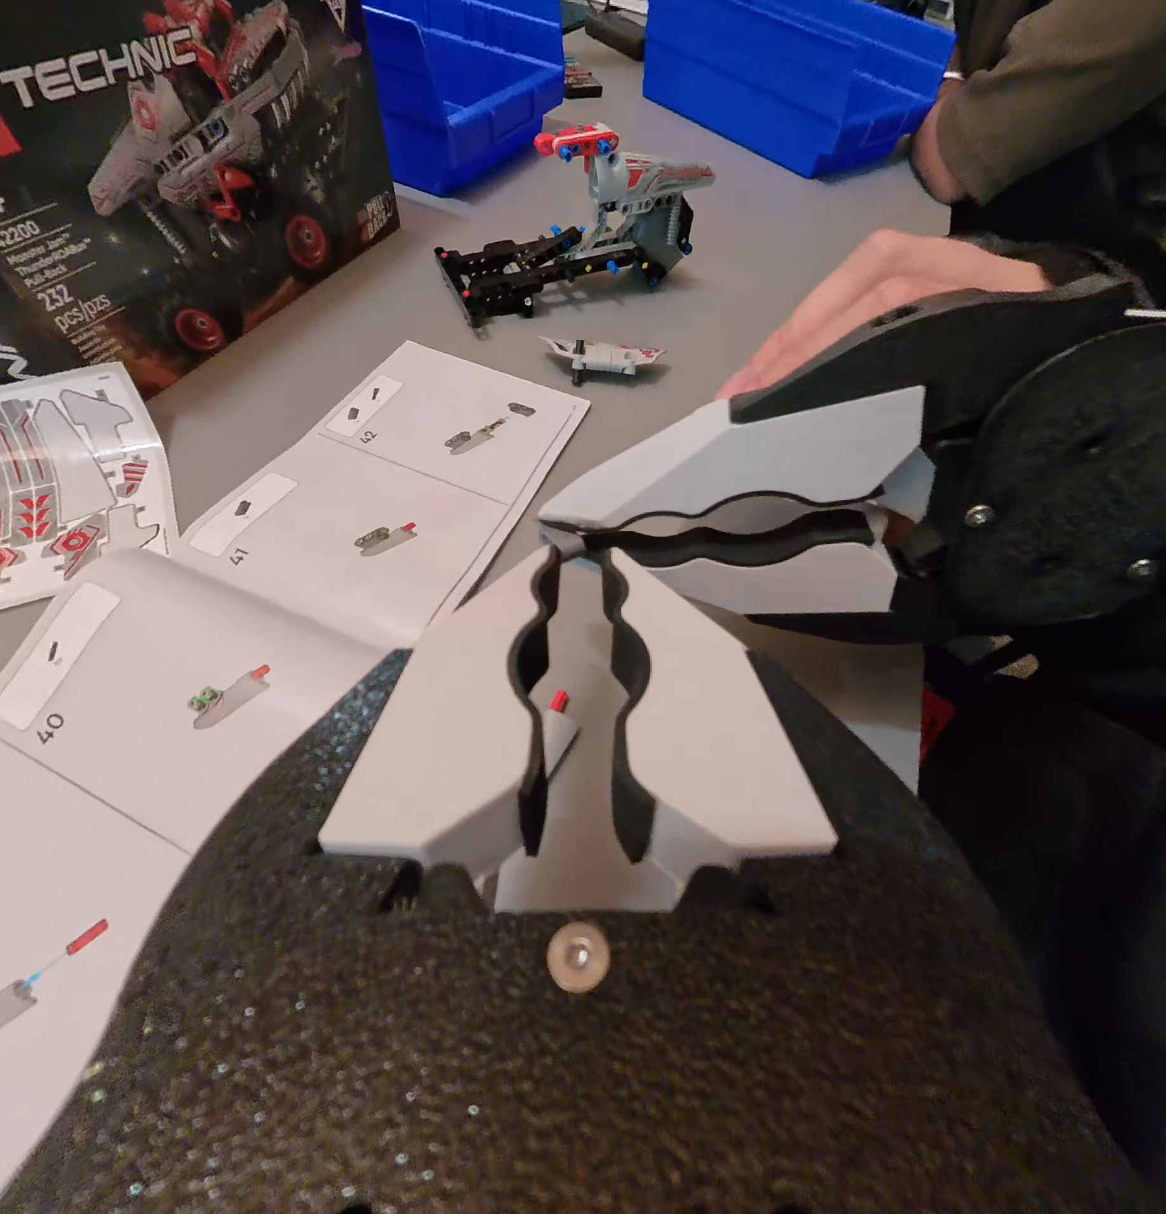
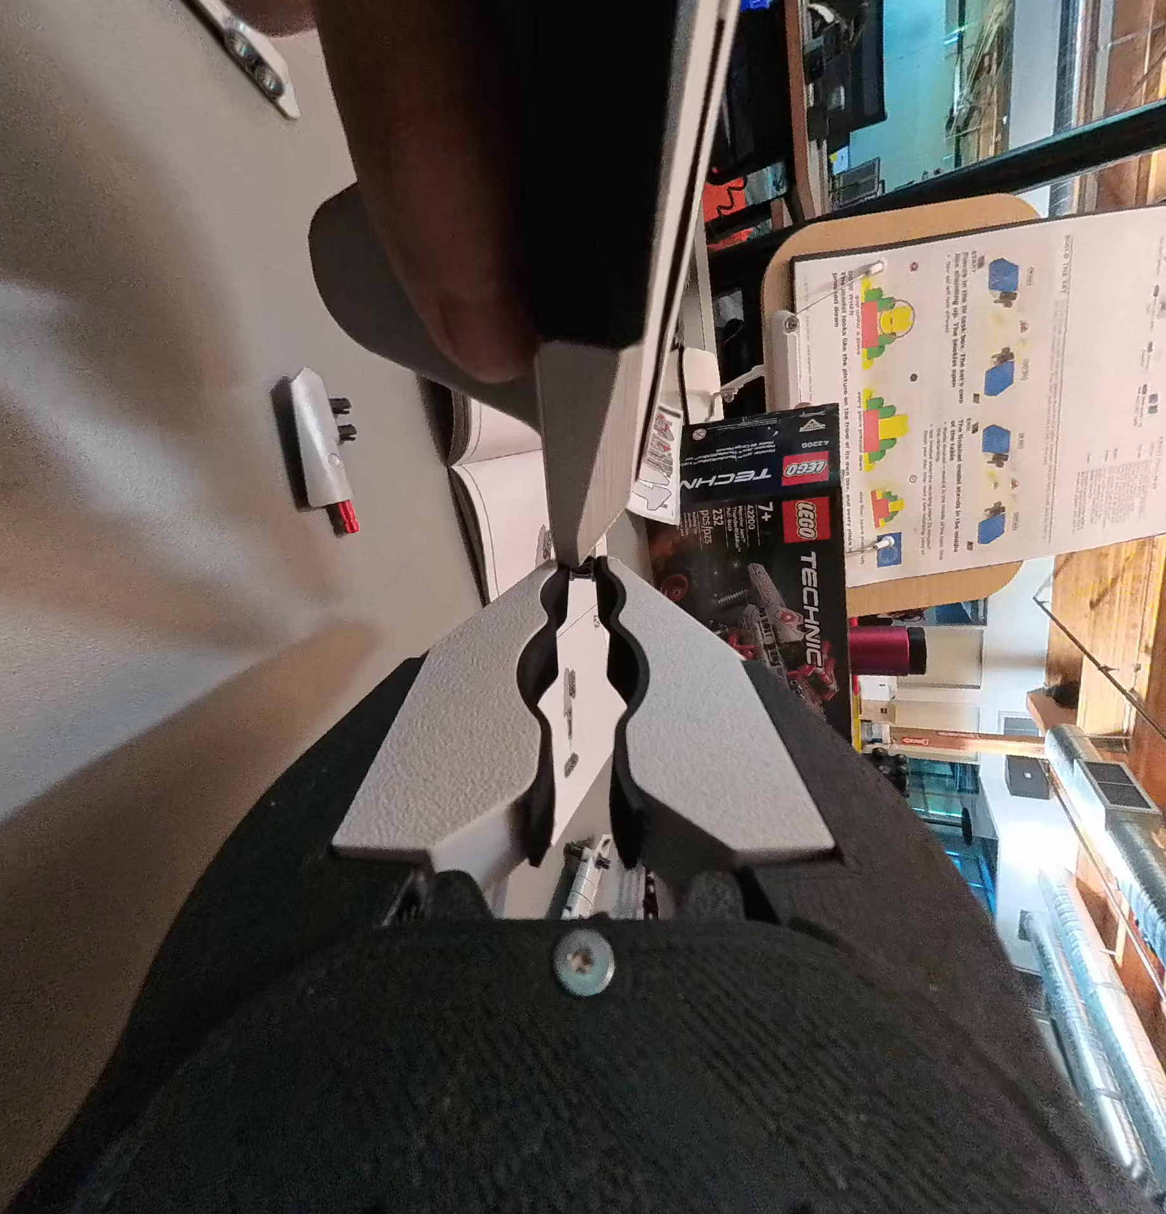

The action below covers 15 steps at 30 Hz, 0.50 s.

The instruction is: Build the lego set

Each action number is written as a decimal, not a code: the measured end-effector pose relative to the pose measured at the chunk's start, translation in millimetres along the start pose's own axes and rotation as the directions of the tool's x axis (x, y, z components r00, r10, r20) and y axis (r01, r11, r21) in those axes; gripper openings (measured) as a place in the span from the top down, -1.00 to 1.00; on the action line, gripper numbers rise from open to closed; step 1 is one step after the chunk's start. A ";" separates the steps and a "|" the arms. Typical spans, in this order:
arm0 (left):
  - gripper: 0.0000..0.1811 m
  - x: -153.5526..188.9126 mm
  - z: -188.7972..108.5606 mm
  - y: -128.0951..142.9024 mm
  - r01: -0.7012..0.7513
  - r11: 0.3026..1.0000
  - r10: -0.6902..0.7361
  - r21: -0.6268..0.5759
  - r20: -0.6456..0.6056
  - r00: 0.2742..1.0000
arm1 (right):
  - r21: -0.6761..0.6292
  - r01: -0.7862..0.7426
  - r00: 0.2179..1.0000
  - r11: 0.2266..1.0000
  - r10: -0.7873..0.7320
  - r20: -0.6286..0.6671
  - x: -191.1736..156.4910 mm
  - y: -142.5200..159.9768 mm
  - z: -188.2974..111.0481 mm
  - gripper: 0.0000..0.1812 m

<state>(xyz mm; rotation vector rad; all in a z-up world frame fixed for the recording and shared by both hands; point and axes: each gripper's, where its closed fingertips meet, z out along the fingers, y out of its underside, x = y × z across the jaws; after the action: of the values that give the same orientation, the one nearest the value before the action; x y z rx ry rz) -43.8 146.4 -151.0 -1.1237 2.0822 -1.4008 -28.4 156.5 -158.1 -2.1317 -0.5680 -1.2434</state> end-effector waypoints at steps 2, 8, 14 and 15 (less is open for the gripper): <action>0.98 -2.3 0.2 0.2 0.002 1.000 -0.002 0.010 0.009 1.000 | 0.007 0.001 1.000 1.000 -0.001 0.012 -1.7 -1.0 -0.6 0.93; 0.93 -2.8 -5.2 1.7 0.000 1.000 0.001 0.021 -0.041 0.999 | 0.039 -0.036 0.997 0.999 0.033 0.071 -7.4 -4.7 -1.5 0.92; 0.83 2.0 -21.9 15.5 -0.404 0.915 0.401 -0.015 -0.085 0.912 | 0.026 -0.382 0.791 0.924 0.312 0.527 -38.3 -9.7 -11.1 0.93; 0.83 5.5 -23.8 17.4 -0.461 0.887 0.458 -0.007 -0.102 0.883 | 0.003 -0.425 0.732 0.905 0.341 0.590 -41.0 -10.6 -14.8 0.93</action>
<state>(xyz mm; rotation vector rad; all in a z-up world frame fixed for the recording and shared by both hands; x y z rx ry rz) -70.4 159.1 -155.8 -0.5180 2.2501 -1.2069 -63.6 151.5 -185.5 -2.3405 -0.4011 -0.2961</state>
